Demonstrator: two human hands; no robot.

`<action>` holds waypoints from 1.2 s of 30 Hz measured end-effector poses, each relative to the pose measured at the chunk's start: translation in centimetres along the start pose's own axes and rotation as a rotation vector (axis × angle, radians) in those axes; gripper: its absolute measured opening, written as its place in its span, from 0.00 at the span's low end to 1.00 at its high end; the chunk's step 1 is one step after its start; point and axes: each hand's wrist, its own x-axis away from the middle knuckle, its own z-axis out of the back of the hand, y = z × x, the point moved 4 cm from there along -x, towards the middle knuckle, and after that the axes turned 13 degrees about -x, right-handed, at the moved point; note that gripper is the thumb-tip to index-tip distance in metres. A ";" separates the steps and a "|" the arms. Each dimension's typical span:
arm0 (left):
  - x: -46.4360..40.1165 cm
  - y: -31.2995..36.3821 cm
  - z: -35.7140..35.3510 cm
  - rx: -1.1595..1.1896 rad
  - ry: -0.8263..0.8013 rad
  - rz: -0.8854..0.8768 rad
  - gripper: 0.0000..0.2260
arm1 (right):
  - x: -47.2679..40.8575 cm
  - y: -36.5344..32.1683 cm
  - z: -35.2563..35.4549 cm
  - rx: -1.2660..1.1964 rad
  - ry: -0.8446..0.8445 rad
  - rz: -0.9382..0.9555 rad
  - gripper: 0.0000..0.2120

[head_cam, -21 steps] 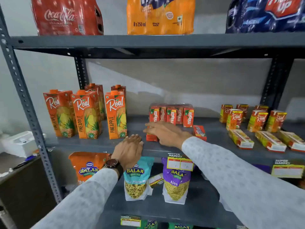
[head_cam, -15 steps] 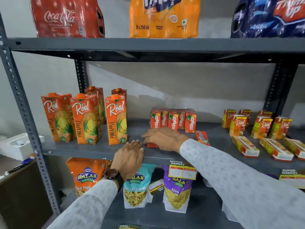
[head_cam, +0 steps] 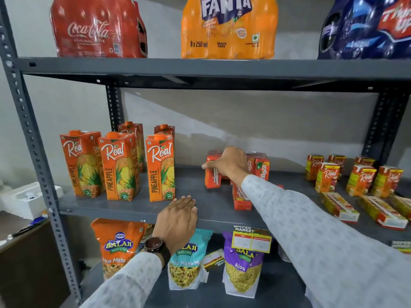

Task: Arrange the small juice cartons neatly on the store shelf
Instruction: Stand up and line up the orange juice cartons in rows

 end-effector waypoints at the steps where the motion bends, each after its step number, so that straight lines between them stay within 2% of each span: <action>1: 0.0 0.0 0.0 0.003 -0.003 0.000 0.23 | 0.1 0.3 -0.3 -0.011 0.000 -0.026 0.32; 7: 0.0 0.0 -0.2 0.002 -0.004 0.014 0.25 | 0.8 1.6 -2.1 -0.023 -0.024 -0.063 0.32; 13: 0.0 0.0 -0.2 -0.004 0.000 0.017 0.25 | 1.2 0.7 -2.0 0.002 0.005 0.012 0.32; 15: 0.0 0.0 -0.1 0.000 -0.001 0.013 0.24 | 1.0 0.7 -2.2 0.018 -0.024 0.038 0.28; 18: 0.0 0.1 0.0 -0.007 0.012 0.014 0.24 | 0.5 0.7 -2.6 -0.008 -0.107 0.014 0.14; 19: 0.0 0.1 0.0 -0.010 0.013 0.012 0.24 | 0.4 0.6 -2.7 -0.017 -0.133 -0.004 0.12; 20: 0.0 0.1 0.1 -0.010 0.011 0.010 0.24 | 0.3 0.6 -2.7 -0.025 -0.151 -0.018 0.12; 24: 0.0 0.1 0.1 -0.005 0.000 0.004 0.25 | 0.1 0.6 -2.2 -0.023 -0.097 -0.002 0.26; 29: 0.0 0.1 0.0 -0.014 0.004 0.012 0.24 | -0.5 0.1 -2.2 0.004 -0.192 0.012 0.18; 33: 0.0 0.1 0.0 -0.006 -0.002 0.016 0.24 | -0.7 -0.3 -1.6 0.060 -0.170 0.038 0.22; 36: 0.0 0.1 -0.1 -0.008 0.002 0.015 0.24 | -0.9 -0.6 -1.3 0.100 -0.180 0.050 0.16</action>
